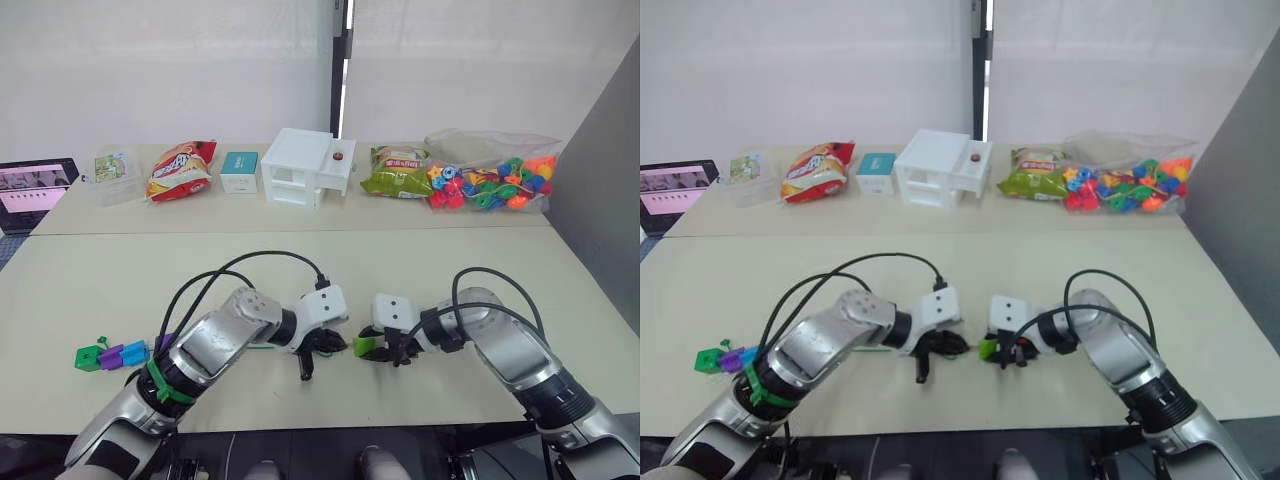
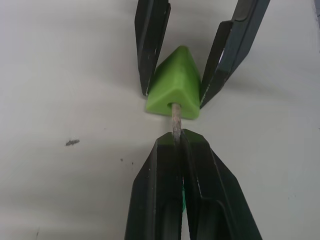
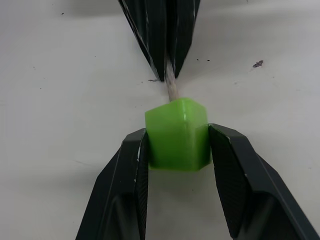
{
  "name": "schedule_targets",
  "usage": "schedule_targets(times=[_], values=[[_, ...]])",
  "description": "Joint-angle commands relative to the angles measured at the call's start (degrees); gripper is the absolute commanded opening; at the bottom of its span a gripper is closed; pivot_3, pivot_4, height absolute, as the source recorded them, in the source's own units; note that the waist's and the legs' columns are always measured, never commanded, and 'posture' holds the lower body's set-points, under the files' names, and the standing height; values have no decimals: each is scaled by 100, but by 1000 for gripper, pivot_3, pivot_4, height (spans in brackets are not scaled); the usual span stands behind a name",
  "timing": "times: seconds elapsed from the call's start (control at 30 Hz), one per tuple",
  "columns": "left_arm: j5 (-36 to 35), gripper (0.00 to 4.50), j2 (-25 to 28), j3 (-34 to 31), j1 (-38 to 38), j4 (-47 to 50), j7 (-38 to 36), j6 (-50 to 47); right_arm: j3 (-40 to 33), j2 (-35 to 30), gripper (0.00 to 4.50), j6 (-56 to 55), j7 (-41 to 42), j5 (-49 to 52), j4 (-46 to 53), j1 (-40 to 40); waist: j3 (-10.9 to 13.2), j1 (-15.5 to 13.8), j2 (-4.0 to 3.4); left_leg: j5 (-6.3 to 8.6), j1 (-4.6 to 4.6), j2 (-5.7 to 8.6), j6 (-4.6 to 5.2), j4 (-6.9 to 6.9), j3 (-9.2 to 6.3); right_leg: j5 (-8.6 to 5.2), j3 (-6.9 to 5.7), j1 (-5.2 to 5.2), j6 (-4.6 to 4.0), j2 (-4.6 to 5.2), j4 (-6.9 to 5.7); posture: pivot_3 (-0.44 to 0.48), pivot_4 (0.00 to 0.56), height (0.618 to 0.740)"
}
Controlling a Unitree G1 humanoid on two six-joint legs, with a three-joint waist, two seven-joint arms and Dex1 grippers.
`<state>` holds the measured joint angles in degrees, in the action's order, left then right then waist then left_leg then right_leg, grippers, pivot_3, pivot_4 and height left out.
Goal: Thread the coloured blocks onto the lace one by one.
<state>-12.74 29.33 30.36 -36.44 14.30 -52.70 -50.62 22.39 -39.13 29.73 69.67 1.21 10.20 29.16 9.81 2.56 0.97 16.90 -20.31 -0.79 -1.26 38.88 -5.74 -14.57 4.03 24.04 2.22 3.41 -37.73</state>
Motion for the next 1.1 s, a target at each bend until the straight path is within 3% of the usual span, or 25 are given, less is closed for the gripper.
schedule_targets(times=[0.03,0.23,0.33,0.53,0.77,1.1], values=[[53,0,-249,67,-104,-86,1,345,205,128,1291,144,-65,21,181,-25,0,8,0,0,1,0,0,0,0,0,0,0,0,0,-1,0,150,740],[204,0,-377,-102,18,-437,-17,953,174,121,1291,256,-144,33,283,-74,-3,-20,2,-1,3,2,-2,7,-1,0,0,-13,0,2,7,0,150,740],[-265,961,-284,-614,160,-359,-302,910,127,79,1291,306,-184,46,299,-118,-3,-11,2,-2,2,1,-3,7,-2,0,-1,-12,0,1,8,0,150,740],[-360,2882,299,-1112,552,-68,-507,1134,53,18,1291,408,-275,89,351,-219,-3,28,1,-1,2,-1,-2,-1,-2,0,1,5,0,0,-8,0,150,740],[-379,2882,717,-1430,1438,-36,-598,1622,4,-47,1291,458,-305,119,394,-282,-3,-4,1,-1,2,0,-2,-1,-3,0,-1,2,0,2,1,0,150,740],[-230,2882,224,-1142,1540,-206,-403,1732,2,-160,1291,546,-320,199,461,-252,-4,-30,2,-1,-1,0,-2,-1,-3,0,-3,-2,0,2,6,0,150,740]])
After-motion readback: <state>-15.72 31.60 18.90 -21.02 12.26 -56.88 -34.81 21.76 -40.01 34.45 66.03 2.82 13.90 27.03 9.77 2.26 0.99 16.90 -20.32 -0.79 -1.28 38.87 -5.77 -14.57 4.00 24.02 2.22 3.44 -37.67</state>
